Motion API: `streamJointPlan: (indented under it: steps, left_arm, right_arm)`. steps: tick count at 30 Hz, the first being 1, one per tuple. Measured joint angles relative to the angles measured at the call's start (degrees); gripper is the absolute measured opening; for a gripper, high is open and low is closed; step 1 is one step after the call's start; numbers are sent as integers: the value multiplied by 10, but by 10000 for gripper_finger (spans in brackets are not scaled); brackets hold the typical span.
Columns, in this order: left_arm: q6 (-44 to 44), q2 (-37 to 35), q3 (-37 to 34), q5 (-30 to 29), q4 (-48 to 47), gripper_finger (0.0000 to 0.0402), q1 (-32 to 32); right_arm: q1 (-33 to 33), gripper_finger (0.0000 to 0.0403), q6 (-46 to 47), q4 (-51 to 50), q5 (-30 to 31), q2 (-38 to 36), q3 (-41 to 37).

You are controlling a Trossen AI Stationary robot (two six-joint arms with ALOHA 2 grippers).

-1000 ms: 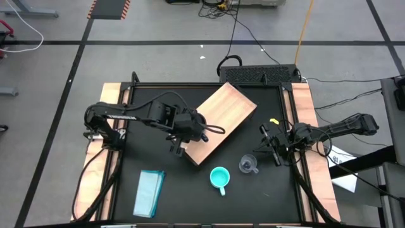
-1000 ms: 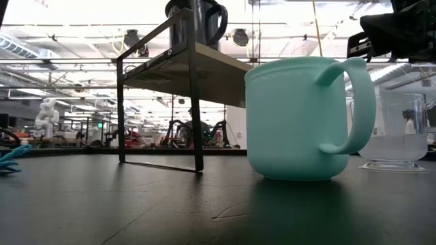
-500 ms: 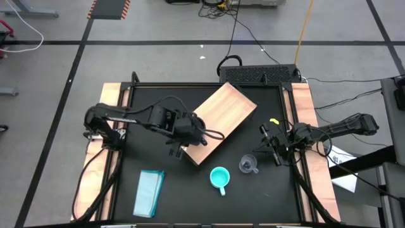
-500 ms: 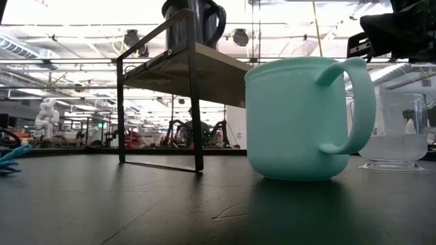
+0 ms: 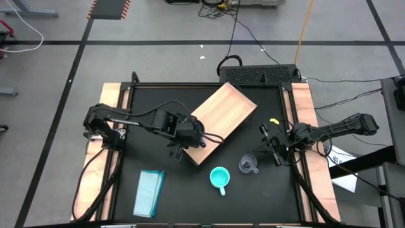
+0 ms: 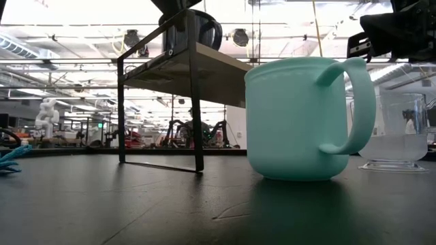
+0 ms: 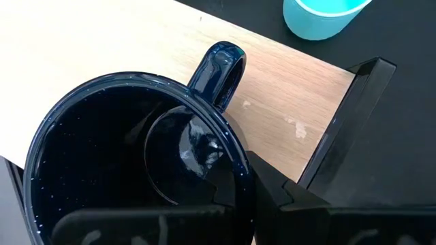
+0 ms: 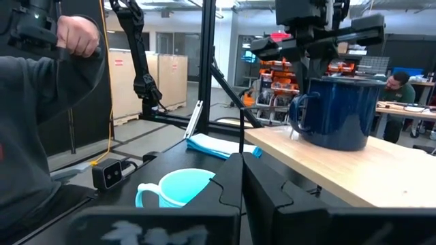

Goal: Stack small to large cups/mugs on shelf
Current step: Put the dark blue cup on the shelf

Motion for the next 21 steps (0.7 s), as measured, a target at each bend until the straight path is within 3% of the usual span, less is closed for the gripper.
streamJointPlan:
  steps: [14, 18, 21]
  left_arm:
    - [2, 0, -1, 3, -2, 16, 0]
    - [-6, 1, -2, 1, -6, 40, 0]
    - [-8, 2, -2, 0, -7, 37, 0]
  right_arm:
    - [0, 0, -1, 11, 0, 0, 0]
    - [0, 0, -1, 11, 0, 0, 0]
    - [0, 0, -1, 11, 0, 0, 0]
